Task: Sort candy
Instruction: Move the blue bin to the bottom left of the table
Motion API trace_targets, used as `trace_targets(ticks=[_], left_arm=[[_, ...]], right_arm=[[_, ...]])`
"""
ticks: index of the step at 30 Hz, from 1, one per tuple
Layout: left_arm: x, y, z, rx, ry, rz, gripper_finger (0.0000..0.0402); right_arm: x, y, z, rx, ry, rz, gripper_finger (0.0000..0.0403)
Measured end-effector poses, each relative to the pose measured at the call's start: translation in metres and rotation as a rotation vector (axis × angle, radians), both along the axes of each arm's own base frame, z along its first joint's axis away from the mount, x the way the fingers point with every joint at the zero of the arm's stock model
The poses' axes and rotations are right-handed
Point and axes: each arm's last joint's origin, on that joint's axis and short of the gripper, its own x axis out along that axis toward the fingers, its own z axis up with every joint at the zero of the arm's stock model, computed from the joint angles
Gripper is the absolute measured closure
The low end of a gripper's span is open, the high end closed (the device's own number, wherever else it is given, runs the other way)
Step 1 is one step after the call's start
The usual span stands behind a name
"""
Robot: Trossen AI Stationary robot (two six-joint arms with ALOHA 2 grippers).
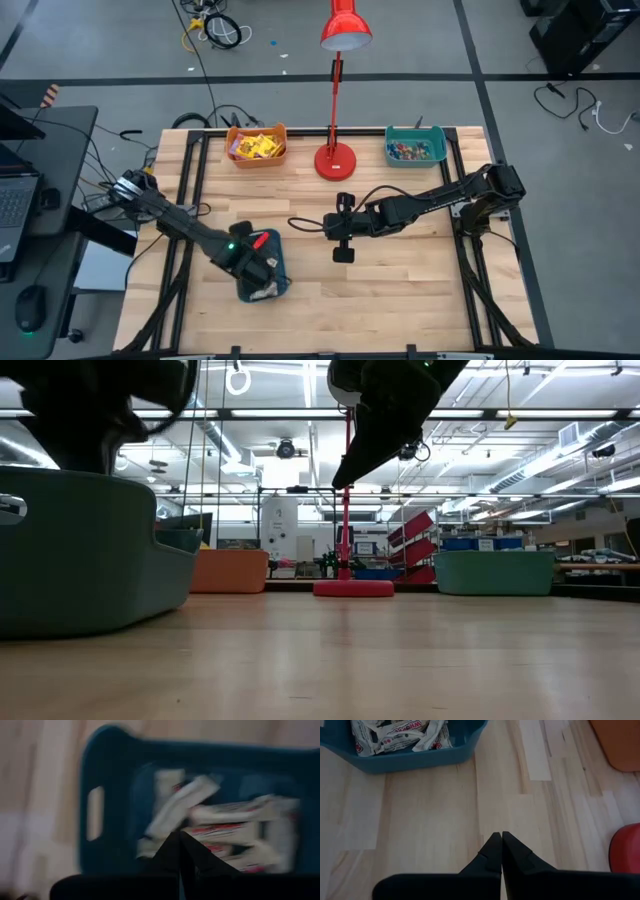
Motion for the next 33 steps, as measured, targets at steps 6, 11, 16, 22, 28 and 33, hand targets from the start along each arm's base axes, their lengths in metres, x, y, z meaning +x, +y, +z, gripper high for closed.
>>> trace_targets(ticks=[6,11,16,22,28,33], left_arm=[[-0.003,0.012,-0.008,0.02,0.061,0.044,0.0402],[-0.008,0.016,-0.018,0.028,0.101,0.074,0.0402],[-0.011,0.016,-0.022,-0.011,0.139,0.086,0.0402],[-0.018,0.015,-0.022,-0.018,0.201,0.083,0.0402],[-0.021,0.014,-0.022,-0.034,0.241,0.082,0.0402],[-0.021,0.013,-0.022,-0.051,0.251,0.083,0.0402]], right_arm=[[0.0,0.001,0.0,0.005,0.0,0.0,0.0403],[0.0,0.001,0.0,0.008,-0.001,0.002,0.0403],[0.0,0.001,0.0,0.009,-0.005,0.001,0.0403],[0.001,0.001,0.0,0.009,-0.008,0.002,0.0403],[0.001,0.001,0.0,0.009,-0.008,0.002,0.0403],[0.001,0.001,0.001,0.011,-0.017,0.002,0.0403]])
